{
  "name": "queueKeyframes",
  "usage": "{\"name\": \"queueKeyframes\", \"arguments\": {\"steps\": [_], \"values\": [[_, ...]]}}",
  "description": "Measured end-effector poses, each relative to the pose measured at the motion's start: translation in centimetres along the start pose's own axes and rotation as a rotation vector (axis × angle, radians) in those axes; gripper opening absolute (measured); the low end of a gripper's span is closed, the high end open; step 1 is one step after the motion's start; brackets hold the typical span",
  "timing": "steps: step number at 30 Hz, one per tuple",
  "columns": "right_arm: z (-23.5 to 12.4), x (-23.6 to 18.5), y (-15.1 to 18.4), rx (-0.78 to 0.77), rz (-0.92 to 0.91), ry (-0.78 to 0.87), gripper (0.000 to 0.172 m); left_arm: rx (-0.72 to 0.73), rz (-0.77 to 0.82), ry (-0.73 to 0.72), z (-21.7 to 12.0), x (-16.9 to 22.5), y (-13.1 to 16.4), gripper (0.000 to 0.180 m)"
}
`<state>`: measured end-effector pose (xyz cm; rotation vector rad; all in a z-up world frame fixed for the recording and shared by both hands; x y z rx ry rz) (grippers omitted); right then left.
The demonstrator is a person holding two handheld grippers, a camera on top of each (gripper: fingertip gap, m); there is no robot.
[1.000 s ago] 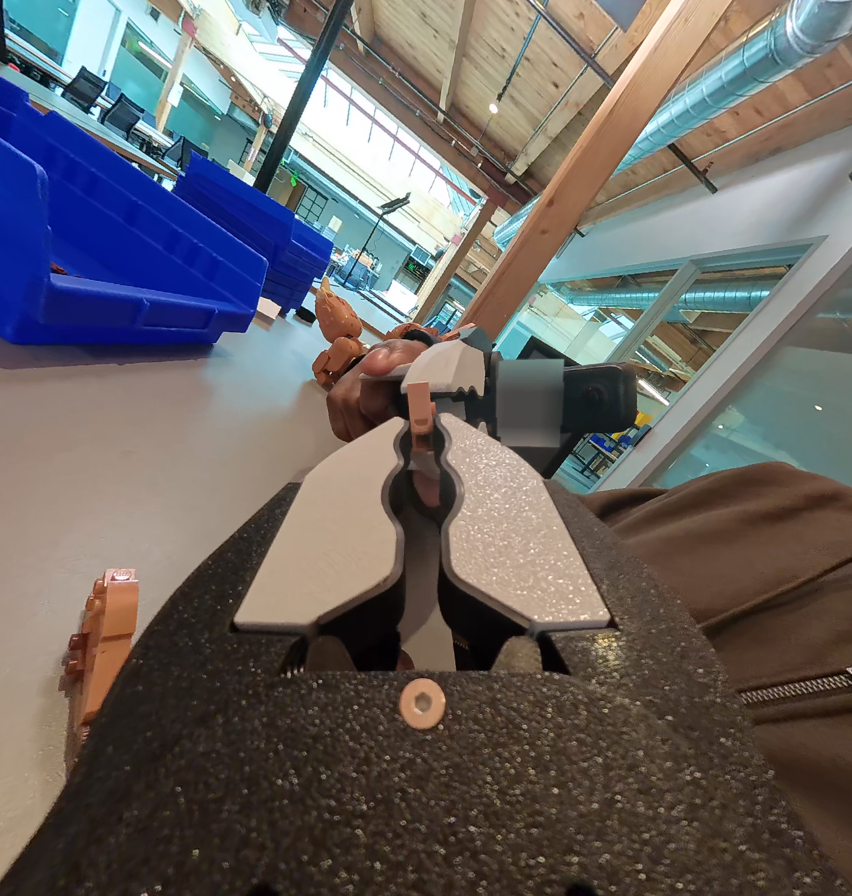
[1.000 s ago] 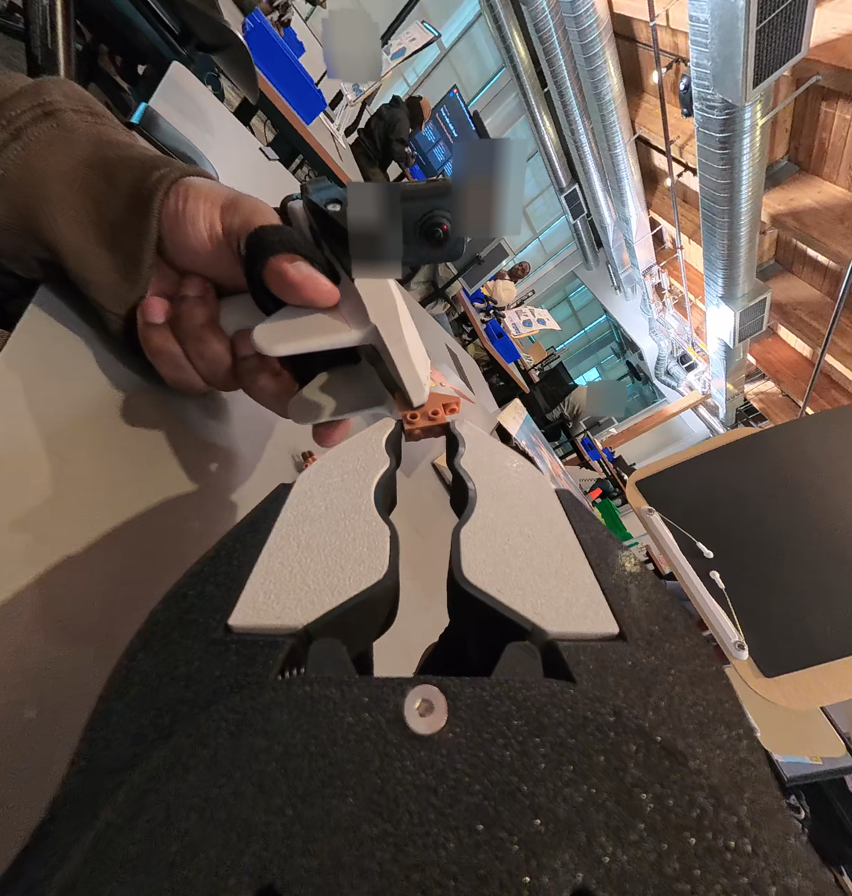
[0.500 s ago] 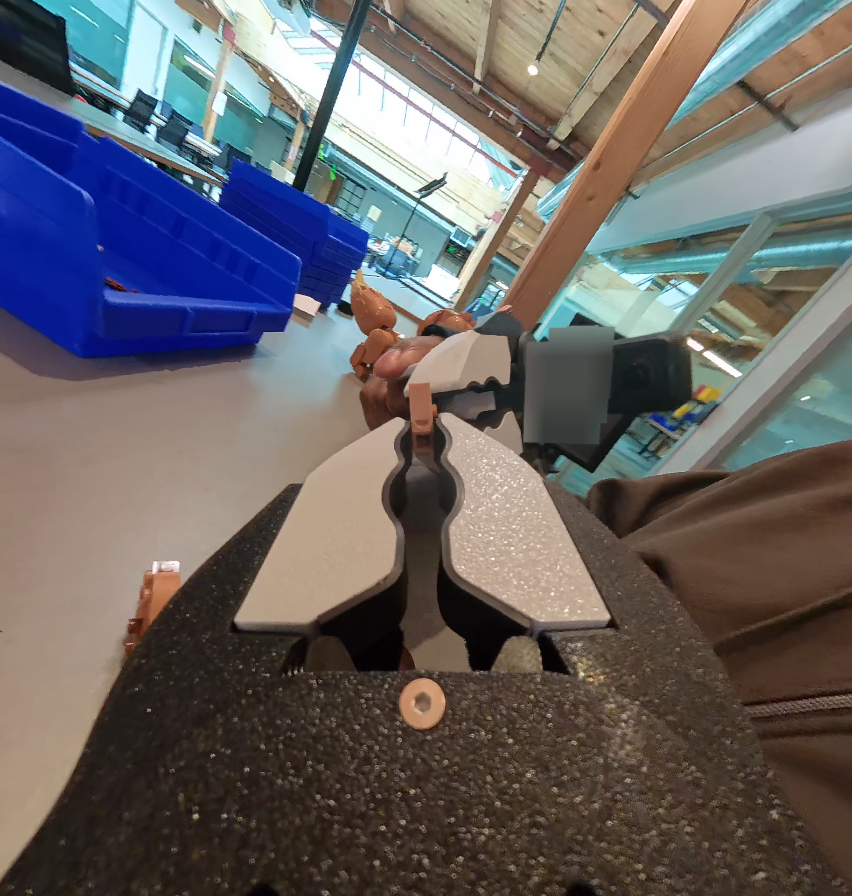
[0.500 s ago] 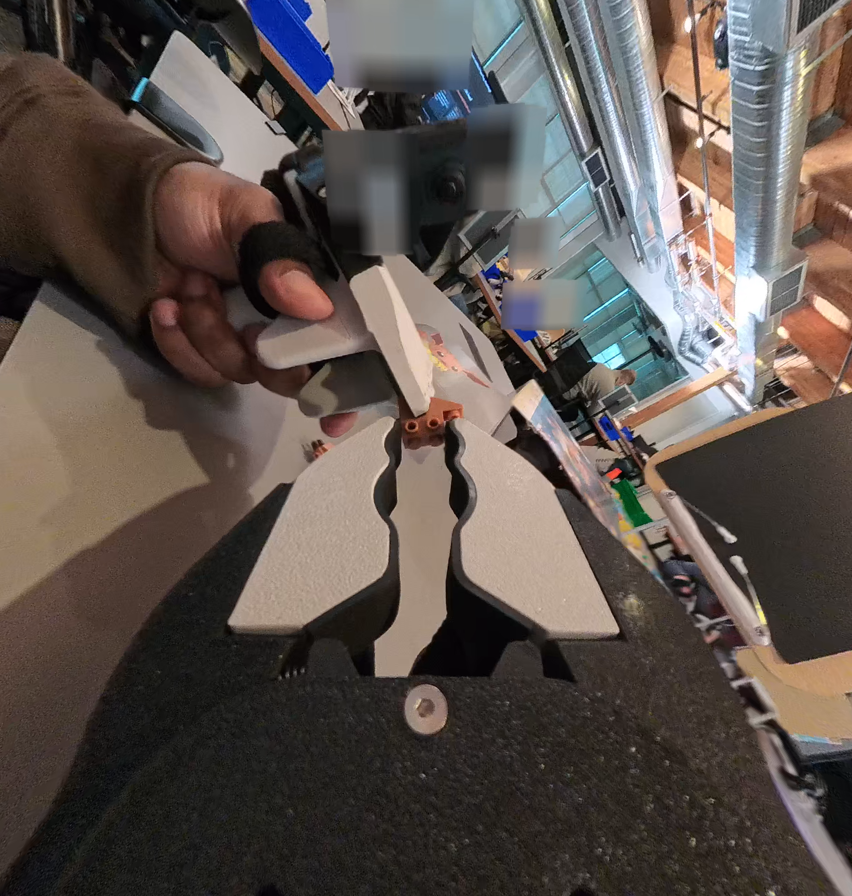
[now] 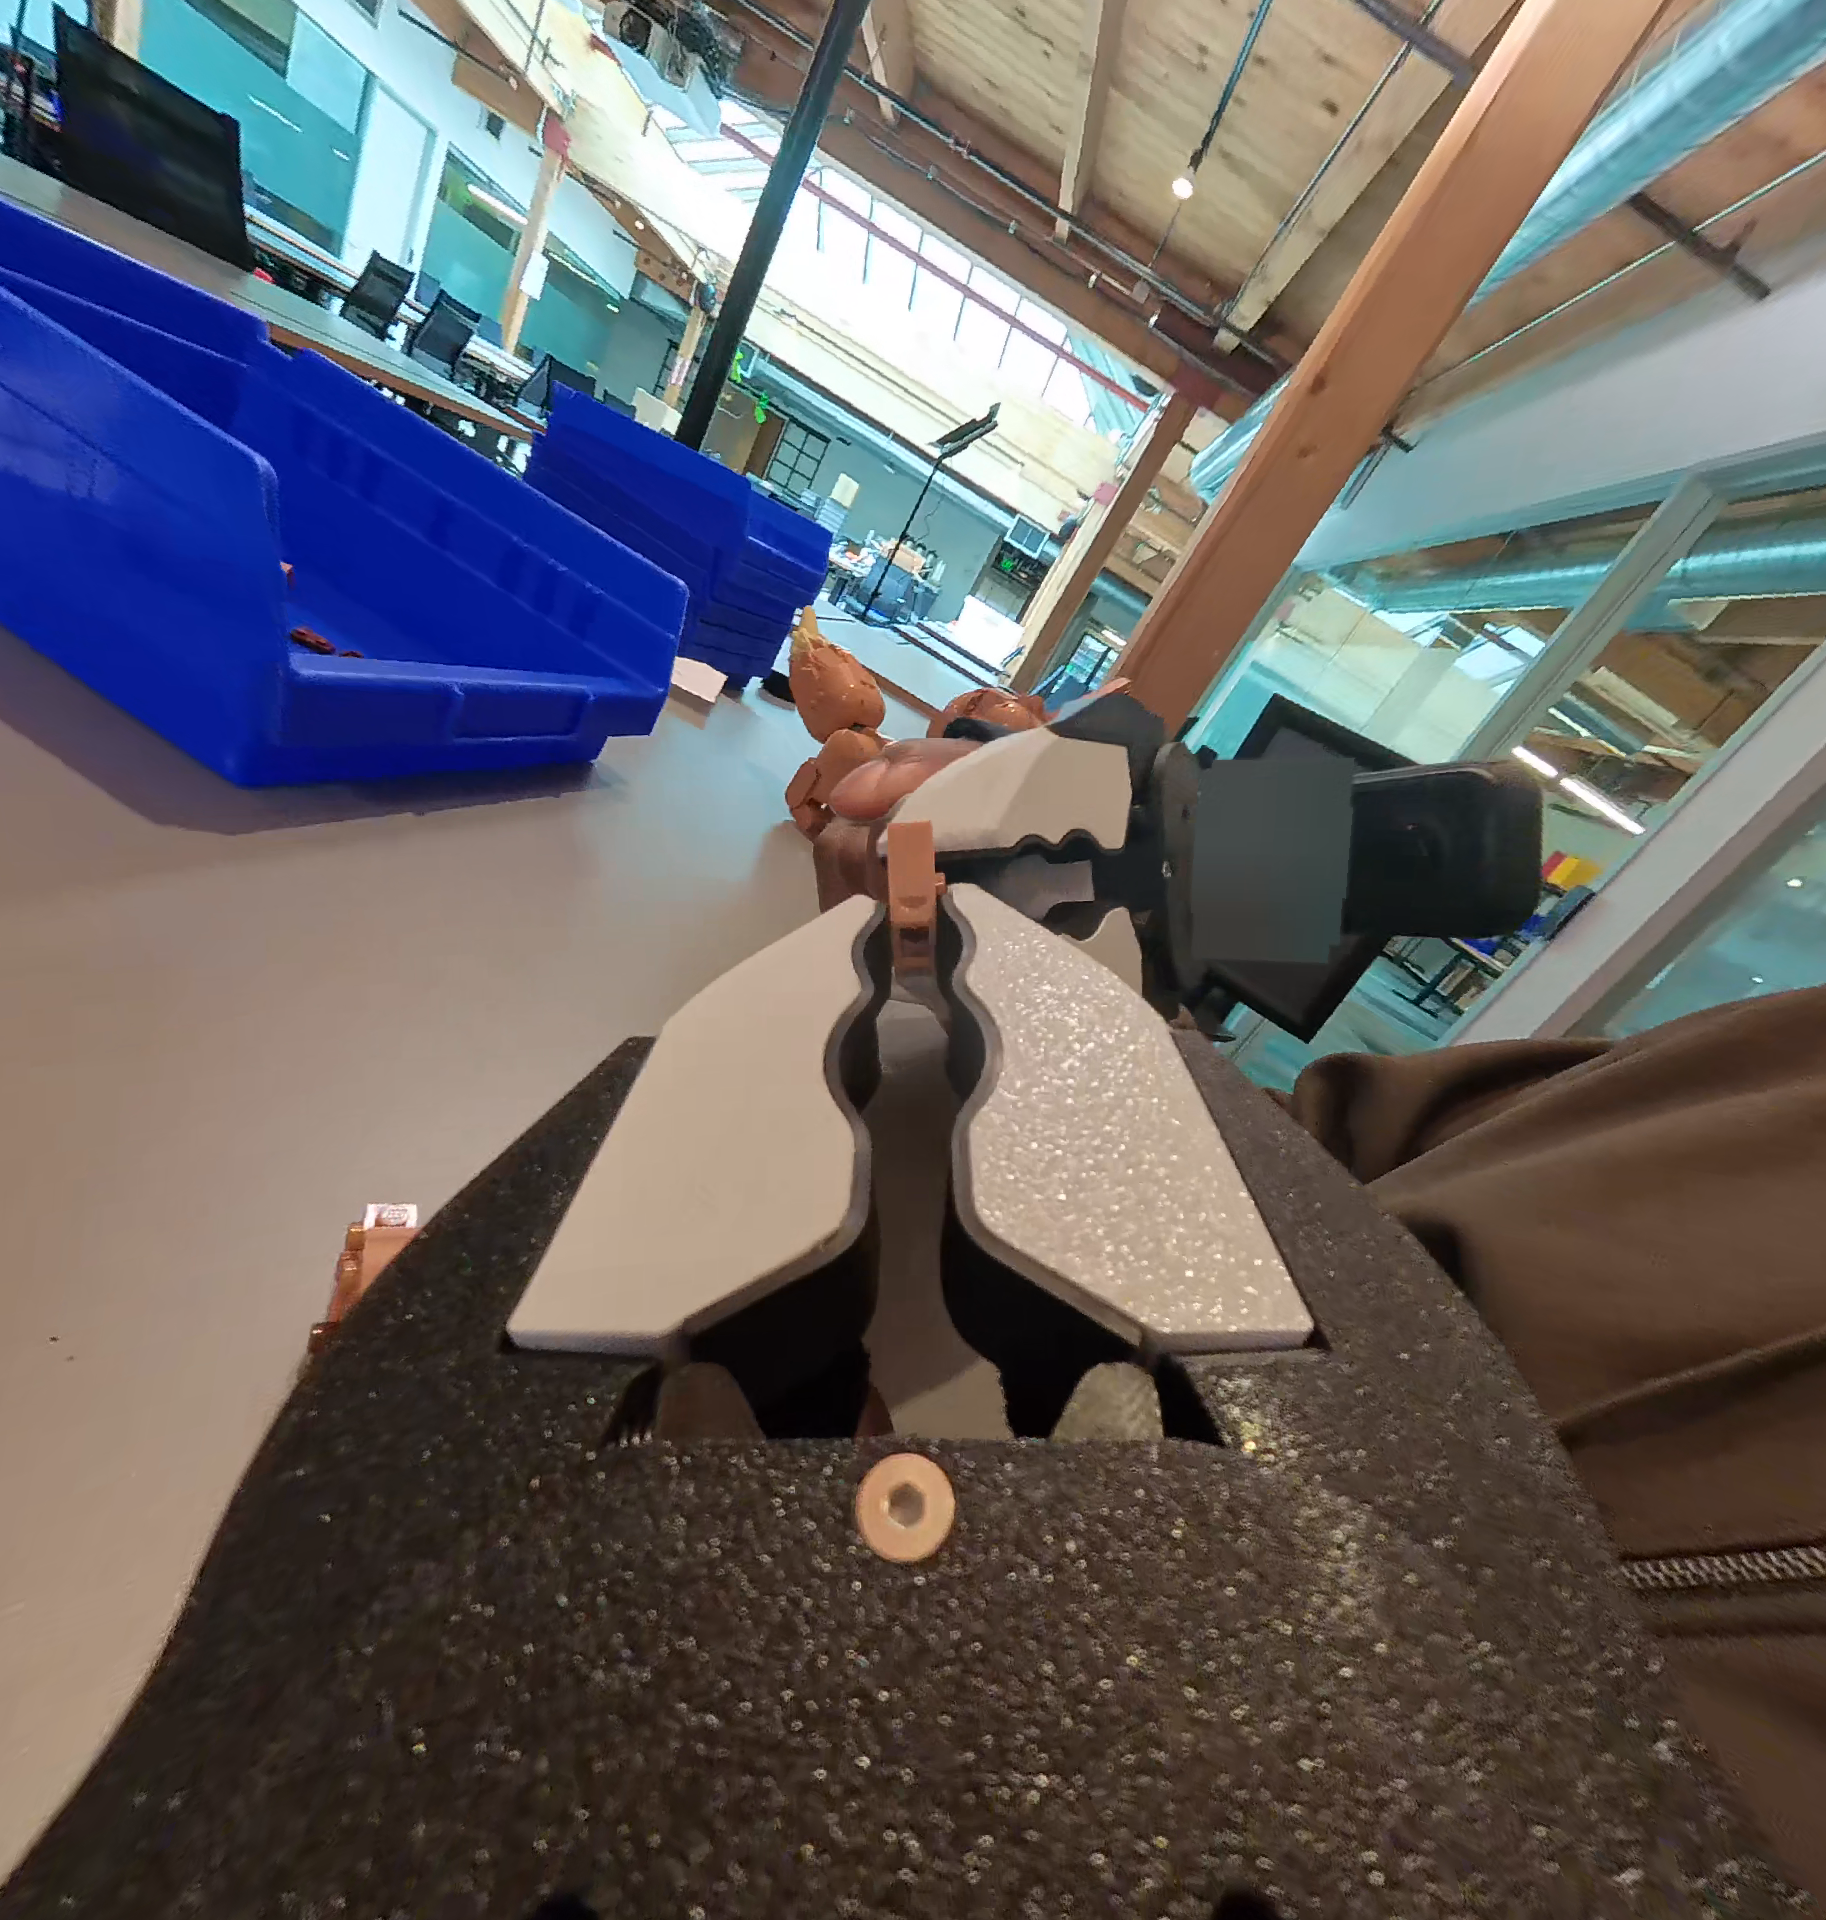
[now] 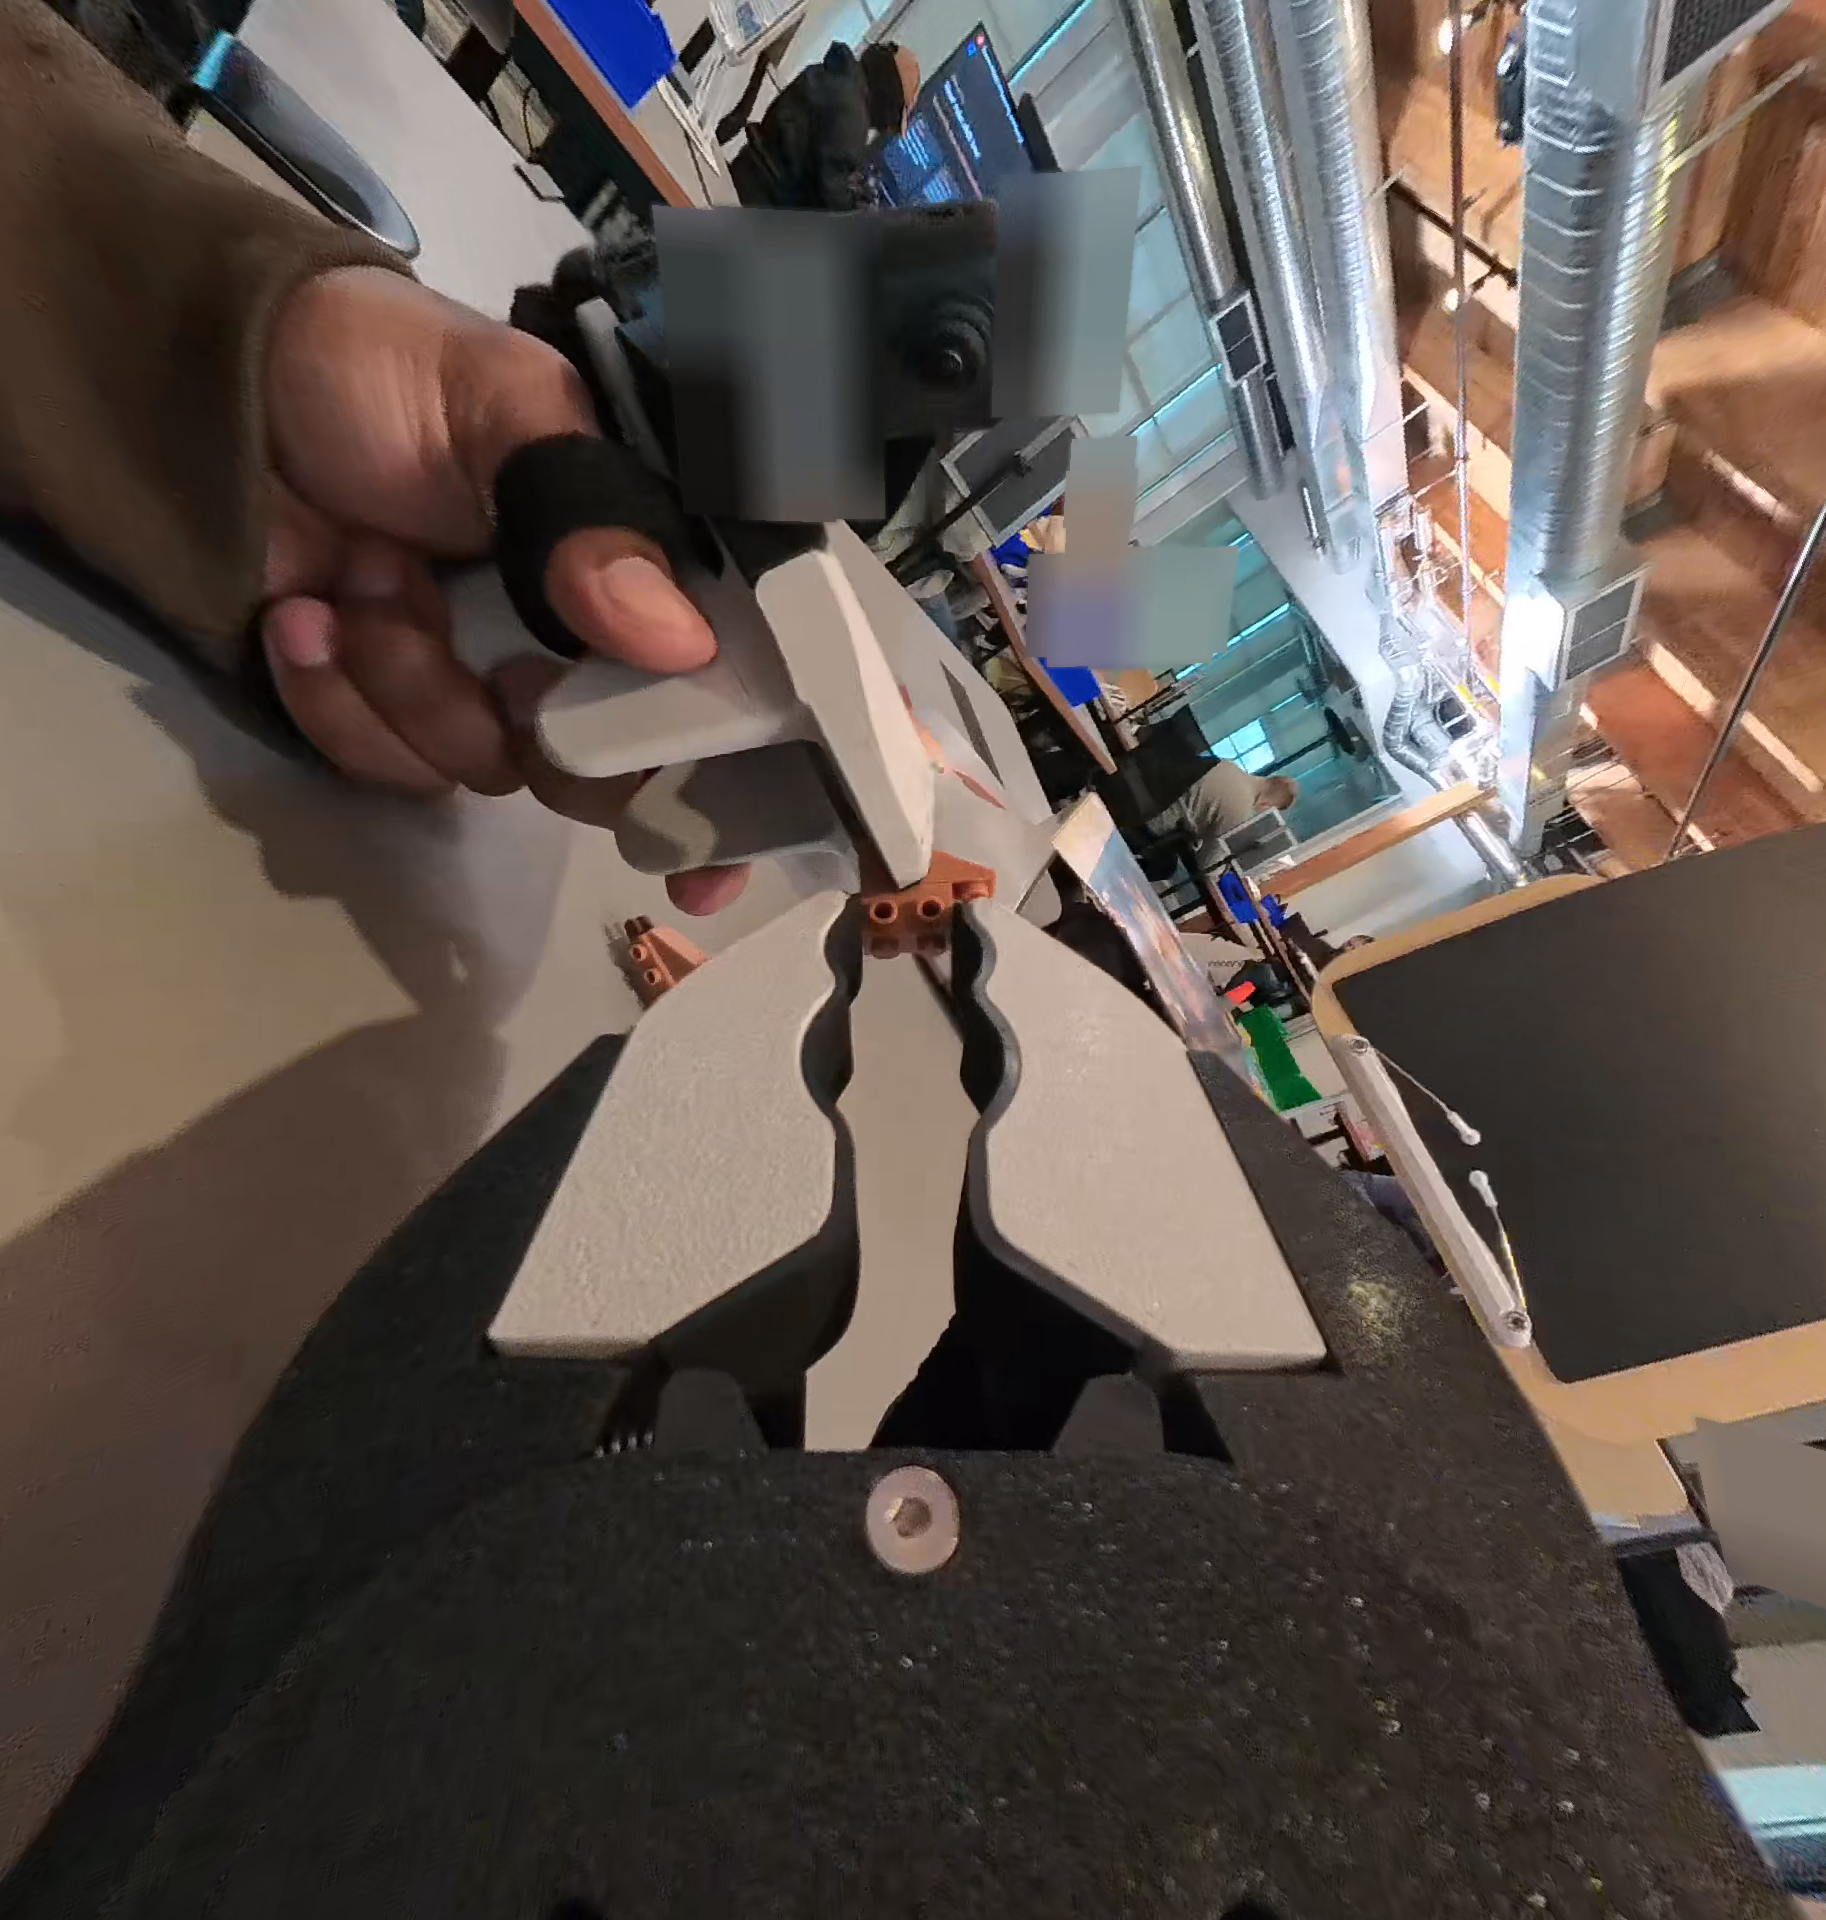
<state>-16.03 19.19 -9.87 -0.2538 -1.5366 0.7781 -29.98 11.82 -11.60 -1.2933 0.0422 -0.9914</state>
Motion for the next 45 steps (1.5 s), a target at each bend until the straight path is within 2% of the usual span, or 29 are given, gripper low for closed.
{"name": "queueKeyframes", "arguments": {"steps": [7, 10, 13, 15, 16, 18, 20, 22, 26, 28, 33, 38, 42, 45], "values": [[-0.4, 0.7, -0.2, 0.095, 0.215, -0.044, 0.017, -0.024, 0.118, 0.046, -0.1, 0.9, -0.3, 0.008], [-0.3, 0.1, -0.3, 0.048, 0.044, -0.012, 0.016, -0.007, 0.002, 0.047, -0.1, 0.3, -0.1, 0.008], [-0.2, -0.2, -0.4, 0.020, -0.067, 0.012, 0.016, -0.001, -0.013, 0.044, -0.1, 0.2, -0.2, 0.008], [-0.4, 0.0, -0.3, 0.037, -0.020, 0.005, 0.016, 0.002, 0.000, 0.041, -0.1, 0.2, -0.2, 0.008], [-0.8, 0.3, -0.3, 0.069, 0.028, 0.005, 0.016, 0.051, 0.007, 0.006, -0.5, 0.0, -0.6, 0.008], [-2.3, 1.8, -0.3, 0.168, 0.188, 0.038, 0.016, 0.166, -0.036, -0.032, -2.7, -1.2, -2.5, 0.008], [-3.8, 3.3, 0.3, 0.191, 0.249, 0.120, 0.016, 0.215, -0.017, -0.067, -4.4, -1.7, -3.8, 0.008], [-4.1, 4.3, 1.6, 0.077, 0.232, 0.217, 0.016, 0.206, 0.032, -0.104, -4.8, -1.7, -4.1, 0.008], [-3.6, 7.4, 6.4, -0.389, 0.149, 0.456, 0.016, 0.164, 0.040, -0.094, -3.9, -1.4, -3.4, 0.008], [-3.5, 9.5, 8.5, -0.533, 0.246, 0.514, 0.017, 0.141, 0.056, -0.099, -3.6, -1.3, -3.1, 0.008], [-4.3, 13.7, 14.2, -0.736, 0.478, 0.620, 0.017, 0.140, 0.045, -0.113, -3.7, -1.5, -3.1, 0.008], [-5.8, 13.8, 17.3, -0.767, 0.618, 0.652, 0.020, 0.116, 0.051, -0.114, -3.5, -1.5, -2.9, 0.008], [-7.0, 13.7, 16.8, -0.654, 0.690, 0.700, 0.027, 0.111, 0.045, -0.110, -3.4, -1.5, -2.8, 0.008], [-7.9, 13.8, 15.2, -0.501, 0.738, 0.756, 0.030, 0.112, 0.047, -0.107, -3.4, -1.4, -2.8, 0.008]]}}
Point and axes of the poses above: each gripper's, where its closed fingertips meet, z out along the fingers, y out of its underside, x = y × z across the jaws, the point moved 9 cm from there along -z, back along the fingers, and after that the axes turned 14 degrees about x, right-handed, at the moved point
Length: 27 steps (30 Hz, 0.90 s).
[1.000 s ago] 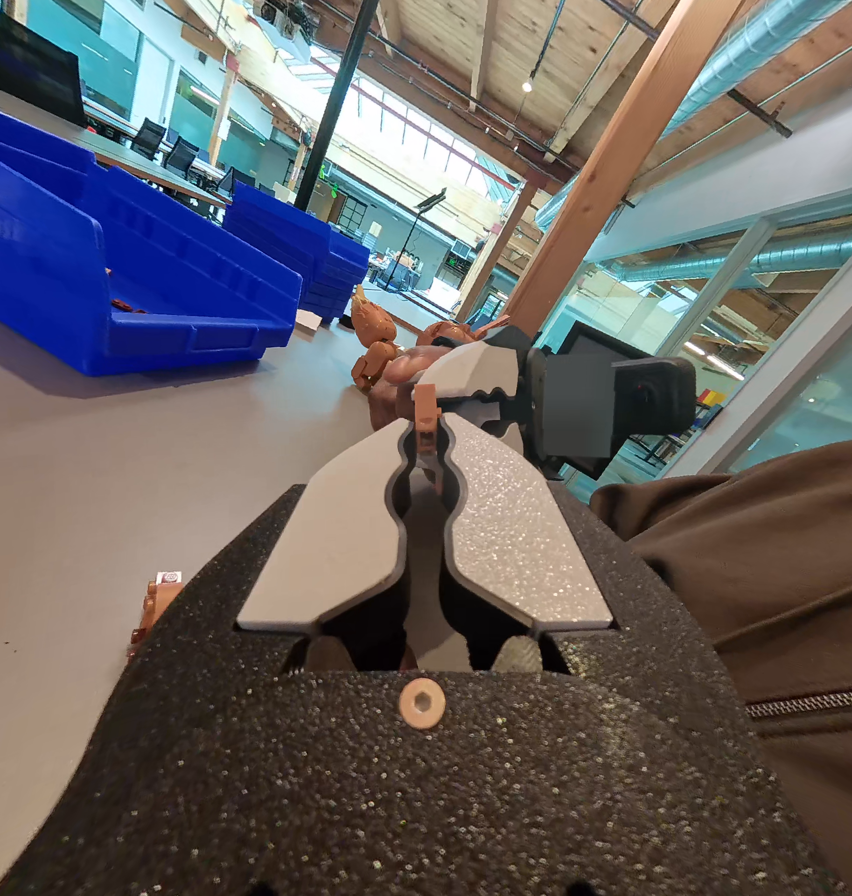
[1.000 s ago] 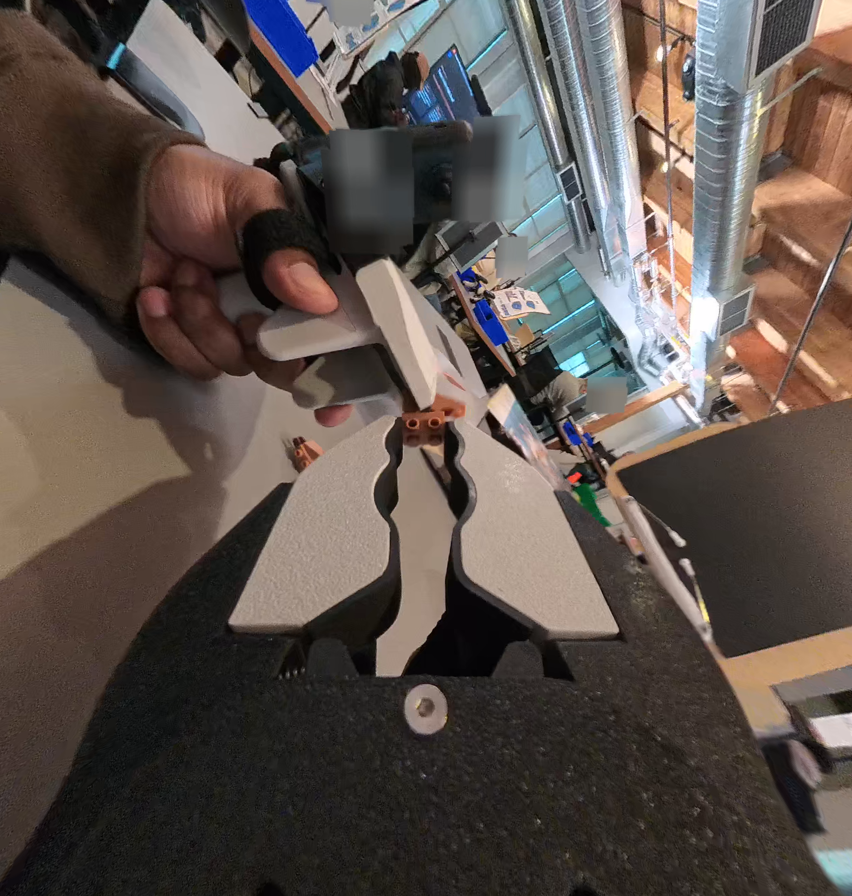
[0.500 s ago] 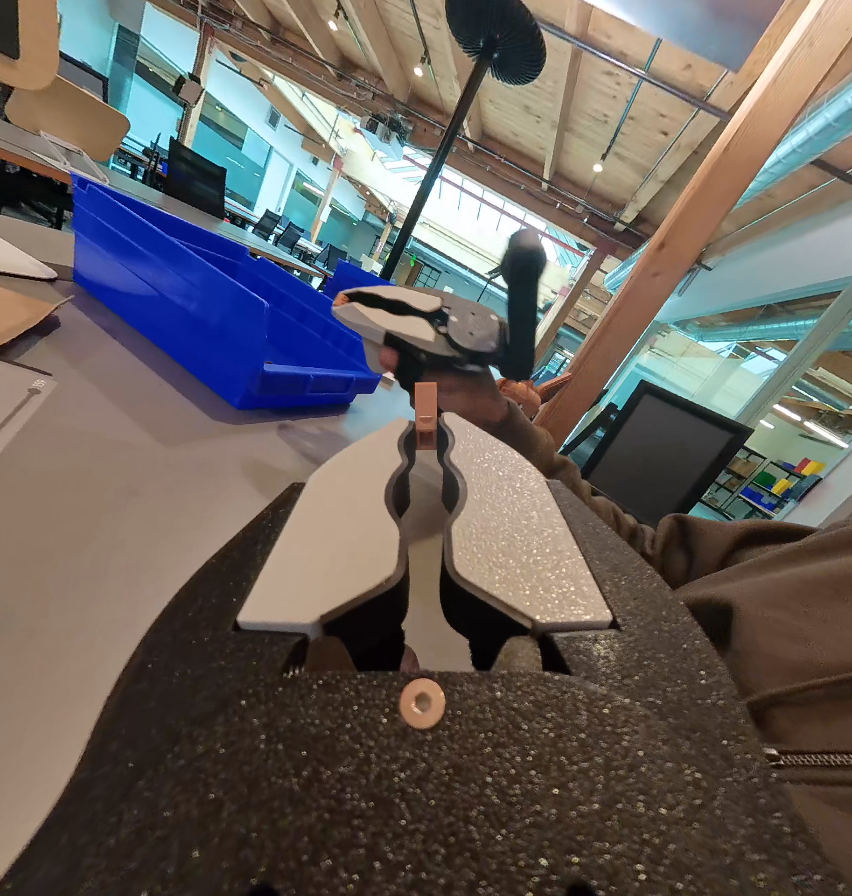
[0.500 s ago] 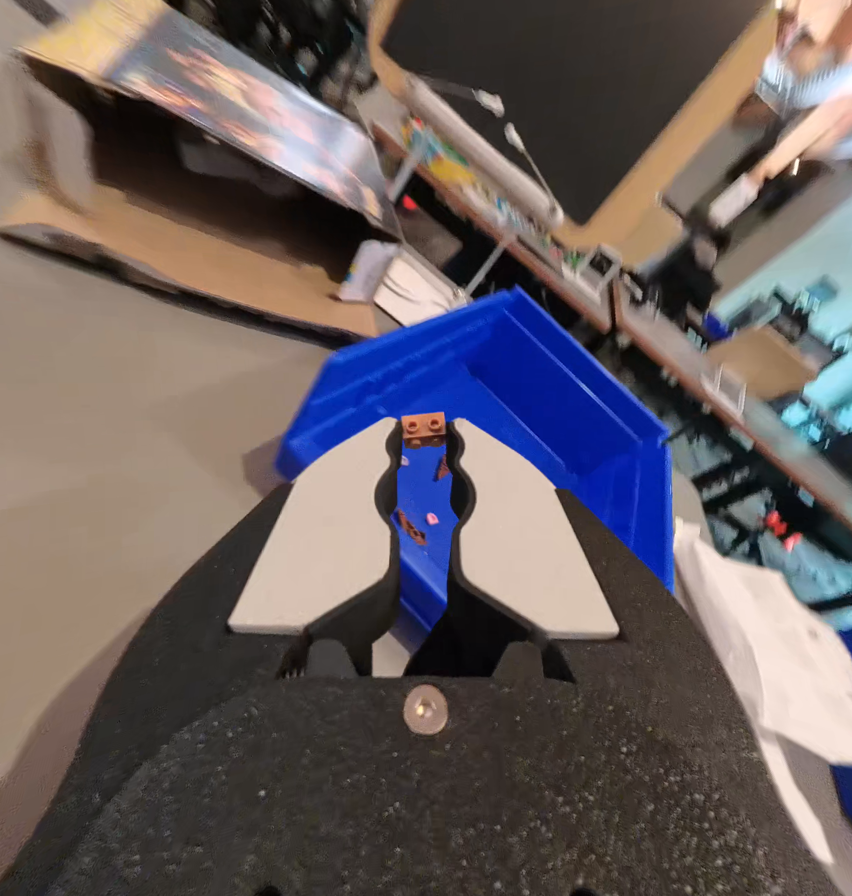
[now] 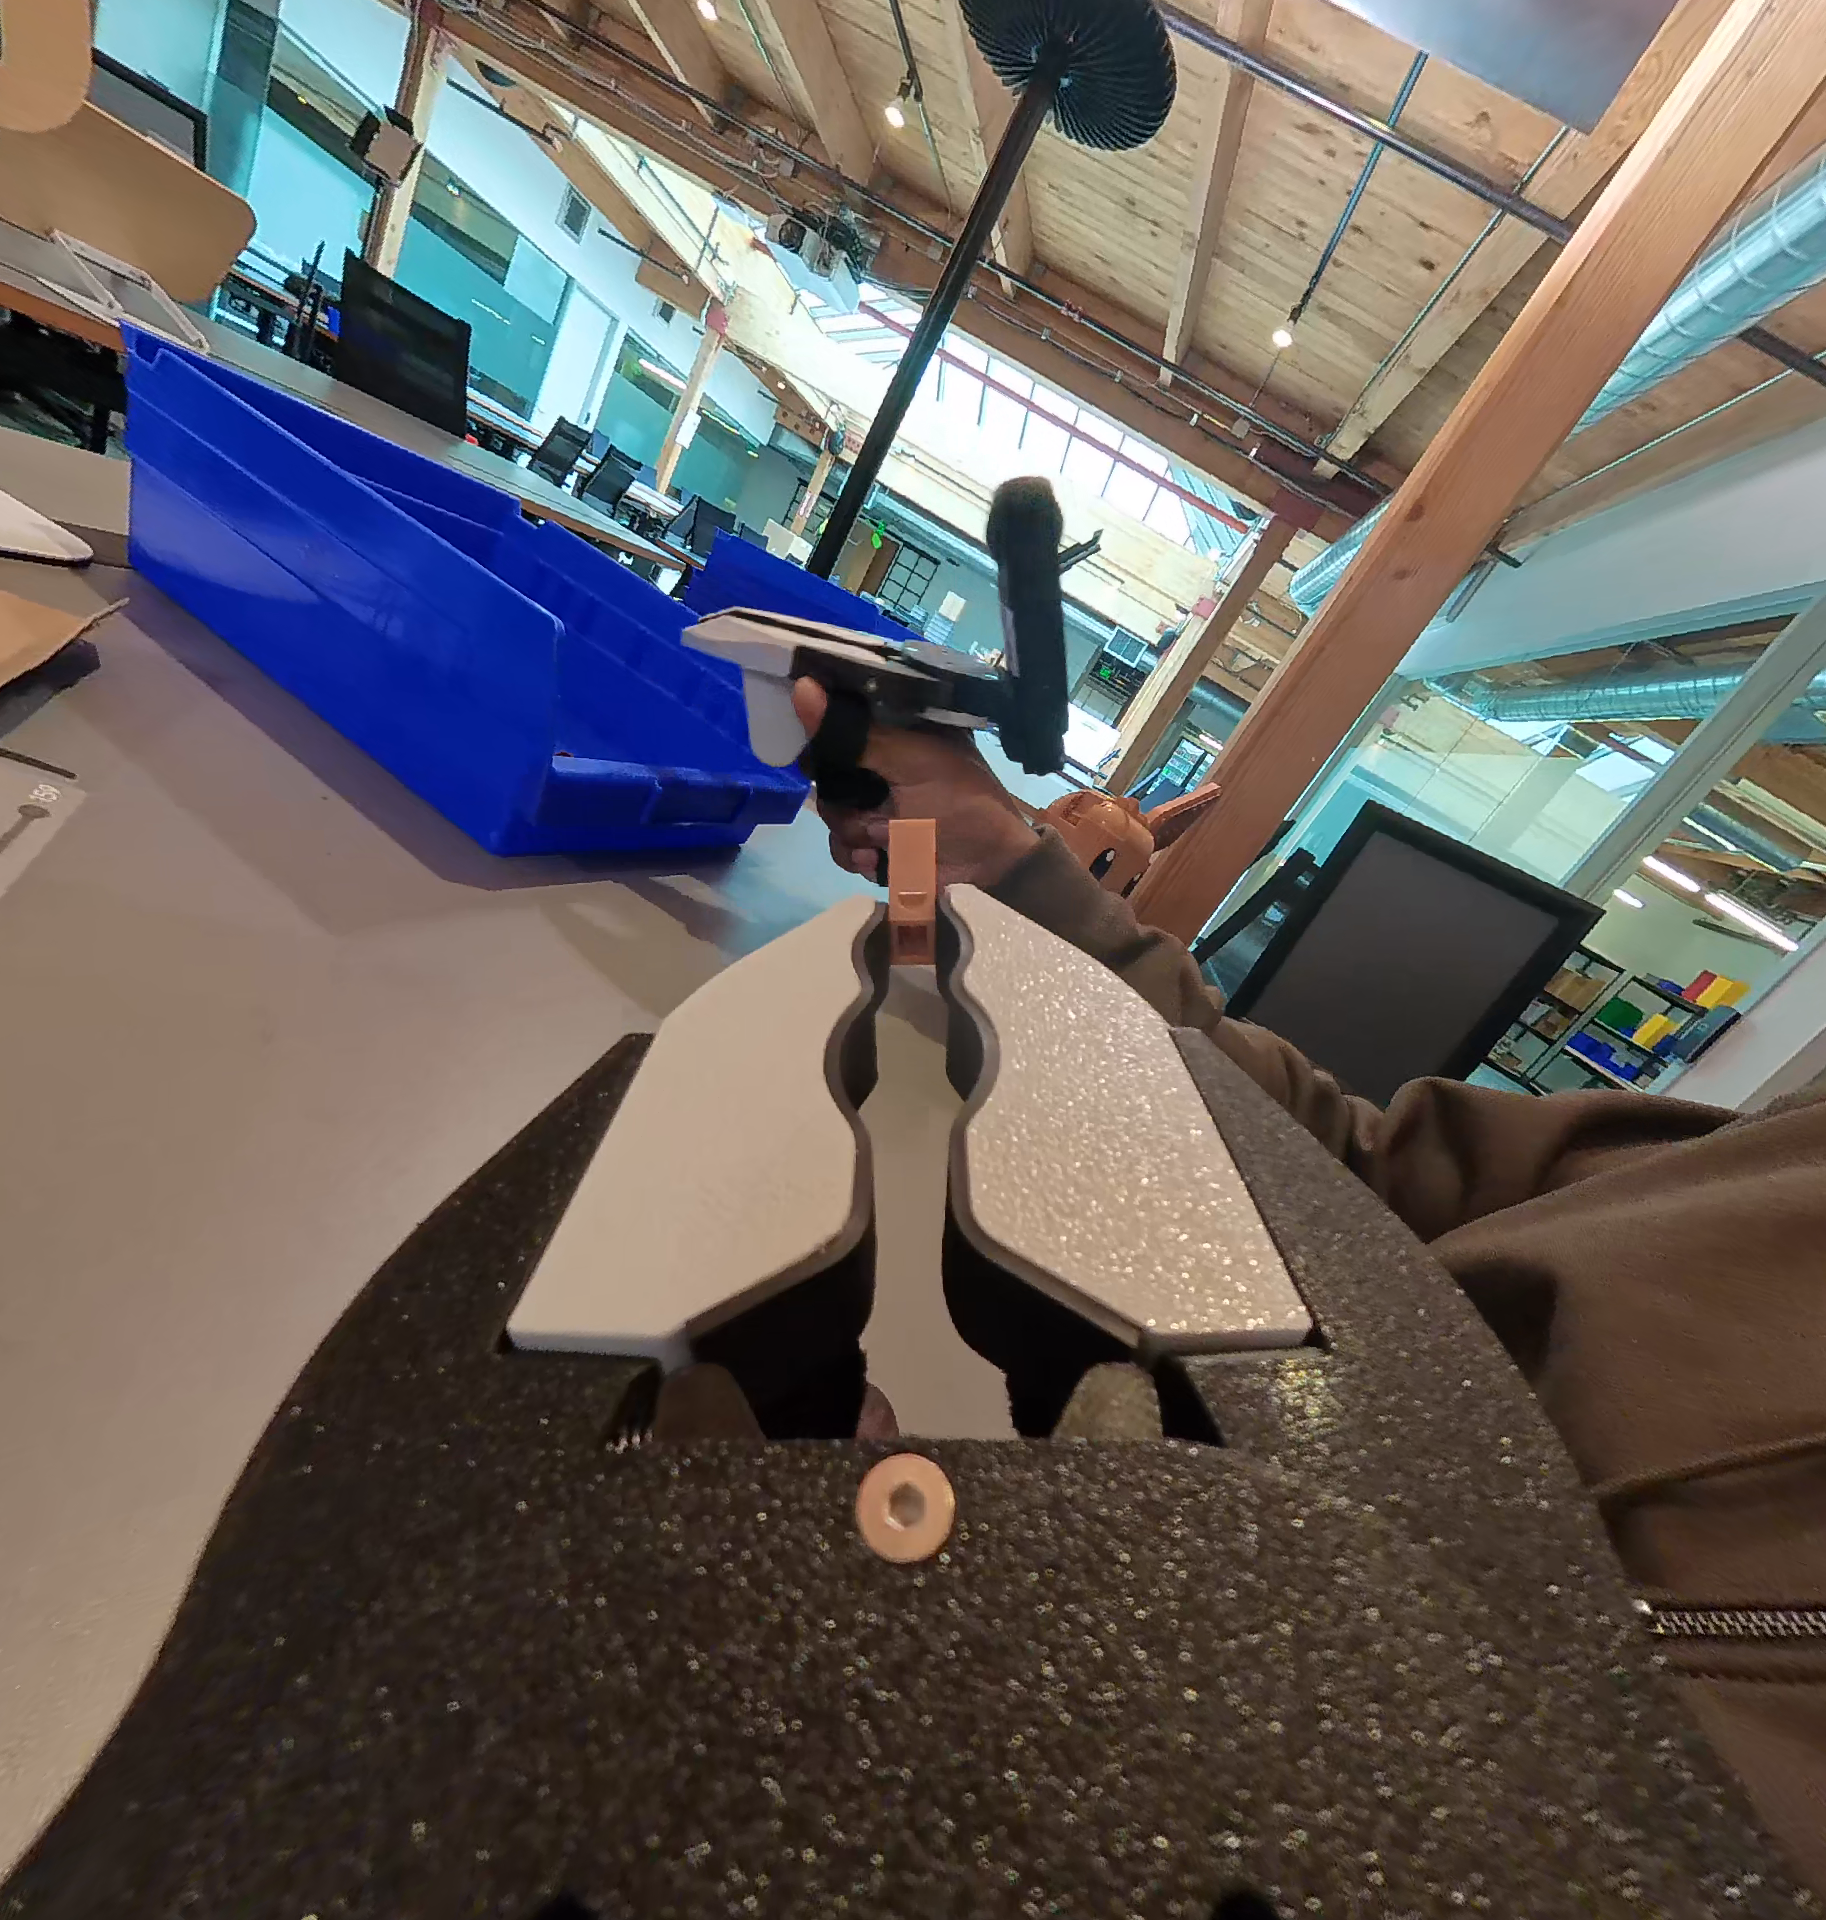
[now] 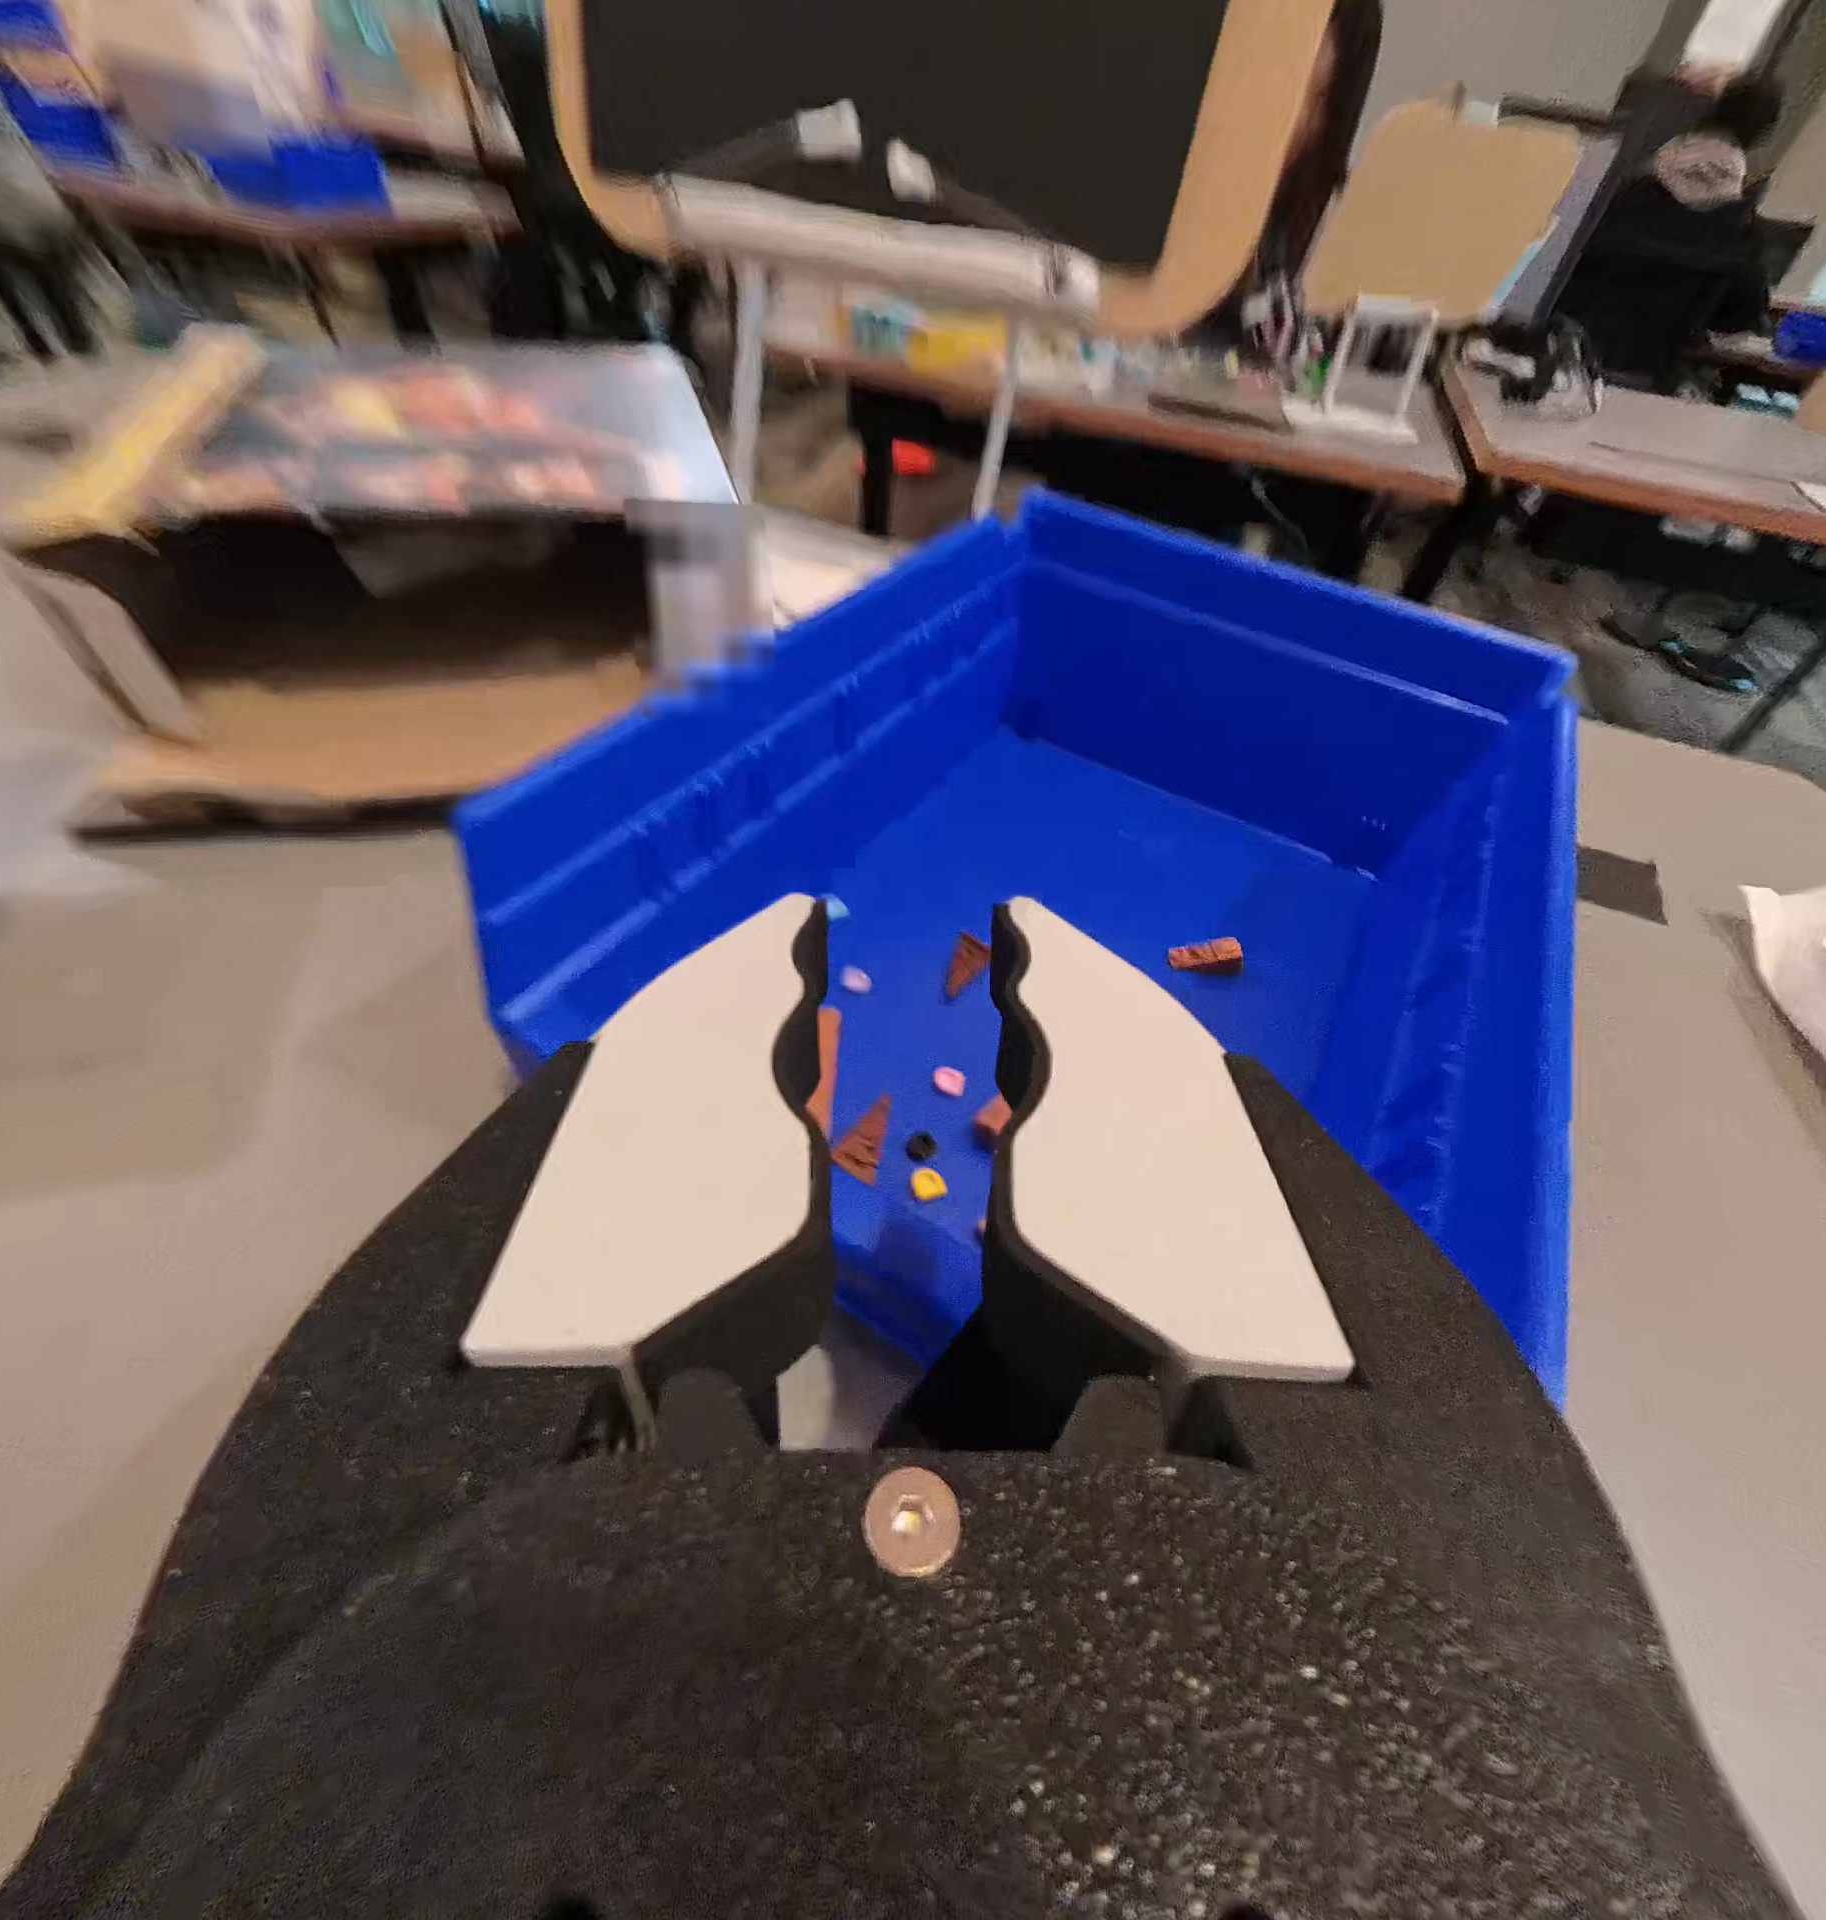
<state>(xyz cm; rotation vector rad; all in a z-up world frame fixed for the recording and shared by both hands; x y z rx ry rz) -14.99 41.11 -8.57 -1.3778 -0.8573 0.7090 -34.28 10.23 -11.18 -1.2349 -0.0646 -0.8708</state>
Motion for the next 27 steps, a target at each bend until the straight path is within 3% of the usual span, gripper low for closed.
{"name": "queueKeyframes", "arguments": {"steps": [3, 6, 11, 17, 27], "values": [[-2.5, -2.0, -1.6, 0.206, 0.127, -0.150, 0.025, -0.016, -0.001, 0.035, 0.2, 0.3, 0.2, 0.008], [-4.6, -6.6, -2.6, 0.358, 0.181, -0.475, 0.014, -0.051, 0.029, 0.079, 0.8, 0.9, 0.7, 0.008], [-5.6, -13.7, -2.0, 0.288, 0.162, -1.013, 0.020, -0.133, 0.104, 0.140, 1.5, 2.0, 1.7, 0.008], [-7.2, -16.4, -1.1, 0.351, -0.132, -1.139, 0.028, -0.169, 0.063, 0.177, 1.7, 2.1, 2.1, 0.008], [-8.3, -19.4, -0.3, 0.508, -0.528, -1.033, 0.038, -0.205, -0.041, 0.140, 1.8, 1.4, 2.5, 0.008]]}}
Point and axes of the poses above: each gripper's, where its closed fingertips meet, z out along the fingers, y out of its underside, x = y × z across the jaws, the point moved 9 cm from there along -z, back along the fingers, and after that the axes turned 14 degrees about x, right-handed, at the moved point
